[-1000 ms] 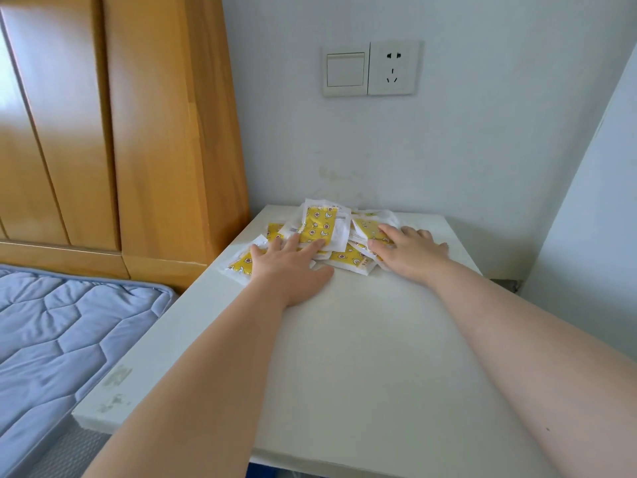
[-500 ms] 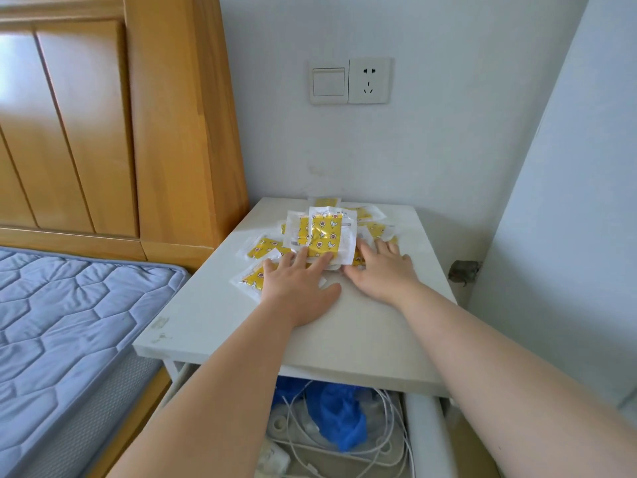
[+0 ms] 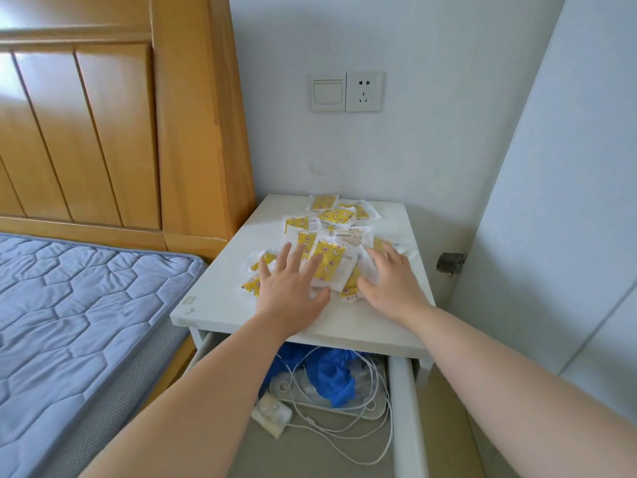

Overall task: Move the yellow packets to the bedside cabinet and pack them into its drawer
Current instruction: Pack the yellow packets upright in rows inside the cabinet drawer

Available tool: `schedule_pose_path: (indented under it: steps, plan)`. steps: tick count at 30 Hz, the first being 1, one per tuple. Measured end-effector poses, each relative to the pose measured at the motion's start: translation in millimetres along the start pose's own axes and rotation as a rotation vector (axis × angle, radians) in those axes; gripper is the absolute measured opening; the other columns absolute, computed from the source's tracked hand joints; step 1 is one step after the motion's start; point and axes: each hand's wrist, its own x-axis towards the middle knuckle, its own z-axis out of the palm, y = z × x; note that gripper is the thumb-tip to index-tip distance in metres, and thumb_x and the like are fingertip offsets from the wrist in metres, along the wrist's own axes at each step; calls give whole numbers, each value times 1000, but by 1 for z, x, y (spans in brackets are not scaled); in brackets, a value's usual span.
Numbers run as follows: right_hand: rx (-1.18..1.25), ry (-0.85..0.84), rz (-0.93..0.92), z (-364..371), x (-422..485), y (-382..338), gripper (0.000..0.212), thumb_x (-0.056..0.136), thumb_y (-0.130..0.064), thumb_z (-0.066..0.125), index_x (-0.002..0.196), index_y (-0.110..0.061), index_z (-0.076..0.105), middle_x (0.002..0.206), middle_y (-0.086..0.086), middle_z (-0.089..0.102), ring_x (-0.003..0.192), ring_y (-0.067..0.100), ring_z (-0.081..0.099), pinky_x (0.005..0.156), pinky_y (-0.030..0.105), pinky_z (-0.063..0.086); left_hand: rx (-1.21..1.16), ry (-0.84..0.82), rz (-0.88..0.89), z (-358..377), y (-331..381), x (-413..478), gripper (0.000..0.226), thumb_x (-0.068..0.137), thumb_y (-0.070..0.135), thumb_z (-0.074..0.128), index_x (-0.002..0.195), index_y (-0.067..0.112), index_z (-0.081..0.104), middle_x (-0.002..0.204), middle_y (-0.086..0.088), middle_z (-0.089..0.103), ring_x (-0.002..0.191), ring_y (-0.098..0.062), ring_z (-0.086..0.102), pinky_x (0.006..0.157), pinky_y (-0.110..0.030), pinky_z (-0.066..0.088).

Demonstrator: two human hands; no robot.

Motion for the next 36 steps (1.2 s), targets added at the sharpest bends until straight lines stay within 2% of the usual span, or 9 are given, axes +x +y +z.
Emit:
schedule_pose_path:
  steps: [3, 6, 10, 13, 18, 24, 28, 32, 36]
  plan:
    - [-98, 80, -24, -15, 22, -2, 58, 94, -38, 46, 146, -17, 31, 159, 4, 11, 144, 21, 10, 115, 36, 16, -20, 19, 7, -14, -7, 21, 60, 96, 53, 28, 151, 35, 11, 161, 3, 1, 148, -19, -11, 117, -55, -4]
    - [-173, 70, -2, -25, 56, -4, 58, 95, -40, 43, 146, -16, 29, 159, 6, 11, 145, 22, 9, 117, 40, 14, -60, -25, -32, -20, -15, 48, 59, 98, 52, 27, 151, 34, 9, 161, 3, 0, 148, -19, -10, 118, -54, -3]
    - [-192, -14, 42, -20, 109, -7, 60, 97, -46, 37, 149, -22, 22, 160, 3, 5, 146, 22, 1, 116, 55, 6, -50, -146, -131, -8, -28, 80, 61, 97, 58, 21, 151, 38, 1, 162, 4, -4, 148, -22, -10, 117, -57, -2]
    - [-231, -68, 60, -2, 149, -12, 57, 95, -50, 36, 147, -32, 25, 160, 2, 6, 146, 23, 1, 113, 60, 3, -102, -241, -203, 9, -40, 94, 64, 94, 65, 18, 150, 41, -2, 161, 5, -8, 148, -23, -10, 116, -59, 0]
    - [-269, -199, 95, 33, 206, -18, 61, 93, -60, 32, 149, -39, 19, 161, -1, 0, 147, 25, -4, 112, 63, 0, -47, -282, -152, 26, -47, 103, 63, 91, 69, 14, 148, 47, -1, 161, 7, -8, 148, -23, -4, 115, -60, 6]
    - [-350, -267, 89, 56, 245, -21, 64, 91, -68, 24, 149, -43, 16, 161, 0, -8, 147, 28, -8, 111, 62, -6, -14, -236, -114, 32, -48, 104, 64, 90, 69, 11, 149, 45, 3, 160, 5, 10, 147, -22, 7, 112, -61, 11]
    - [-325, -401, 121, 54, 255, -12, 68, 87, -75, 20, 148, -46, 16, 161, 0, -2, 147, 29, -10, 114, 60, -4, -23, -223, -110, 32, -48, 105, 64, 90, 69, 12, 149, 44, 5, 159, 5, 13, 147, -23, 8, 112, -61, 11]
    - [-321, -455, 81, 39, 248, -10, 72, 84, -80, 18, 146, -45, 27, 160, 0, 8, 147, 31, -2, 117, 56, 2, -141, -148, -131, 29, -48, 102, 66, 90, 67, 21, 149, 42, 9, 160, 5, 11, 147, -20, 4, 115, -59, 9]
    - [-171, -585, 65, 7, 225, -19, 73, 89, -72, 15, 133, -29, 55, 149, 4, 39, 138, 26, 34, 113, 45, 26, -251, -82, -167, 24, -48, 97, 65, 92, 66, 24, 150, 43, 7, 162, 6, 0, 148, -18, -7, 115, -56, 1]
